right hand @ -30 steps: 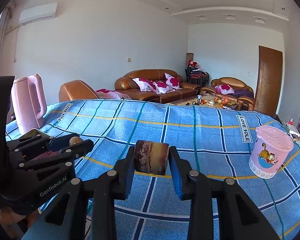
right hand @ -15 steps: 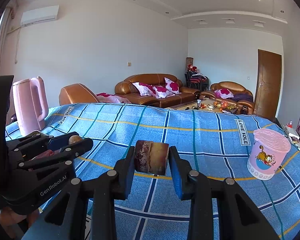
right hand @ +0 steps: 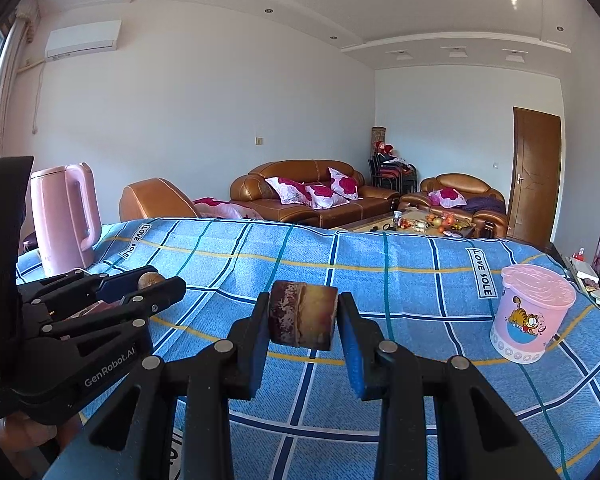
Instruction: Organize fruits
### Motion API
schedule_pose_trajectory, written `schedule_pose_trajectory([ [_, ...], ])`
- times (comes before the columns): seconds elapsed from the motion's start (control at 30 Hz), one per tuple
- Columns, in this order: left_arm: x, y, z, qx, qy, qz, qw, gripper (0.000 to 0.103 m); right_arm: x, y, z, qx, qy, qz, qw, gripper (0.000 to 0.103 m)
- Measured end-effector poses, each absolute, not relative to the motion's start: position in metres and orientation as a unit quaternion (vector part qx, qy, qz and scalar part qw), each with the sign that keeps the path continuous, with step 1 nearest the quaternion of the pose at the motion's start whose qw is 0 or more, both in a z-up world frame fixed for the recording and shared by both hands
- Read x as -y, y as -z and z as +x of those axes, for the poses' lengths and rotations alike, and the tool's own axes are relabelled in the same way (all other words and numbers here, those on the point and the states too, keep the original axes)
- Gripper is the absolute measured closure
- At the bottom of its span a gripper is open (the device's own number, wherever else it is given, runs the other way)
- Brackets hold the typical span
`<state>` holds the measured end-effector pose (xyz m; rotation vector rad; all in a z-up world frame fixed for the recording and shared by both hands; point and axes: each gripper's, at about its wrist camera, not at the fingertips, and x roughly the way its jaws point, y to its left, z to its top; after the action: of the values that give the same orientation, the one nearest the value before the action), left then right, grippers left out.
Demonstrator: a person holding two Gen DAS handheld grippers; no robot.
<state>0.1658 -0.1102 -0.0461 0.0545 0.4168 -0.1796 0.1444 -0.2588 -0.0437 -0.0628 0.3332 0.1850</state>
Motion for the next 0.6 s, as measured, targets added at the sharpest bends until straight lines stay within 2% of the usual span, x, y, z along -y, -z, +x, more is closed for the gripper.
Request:
schedule_pose_trajectory([
  [0.6,0.097,0.046,0.139,-0.214,0.090,0.023,0.972,0.074,0.243,0.042,0.125,-0.158,-0.103,-0.042,0.981,0.068],
])
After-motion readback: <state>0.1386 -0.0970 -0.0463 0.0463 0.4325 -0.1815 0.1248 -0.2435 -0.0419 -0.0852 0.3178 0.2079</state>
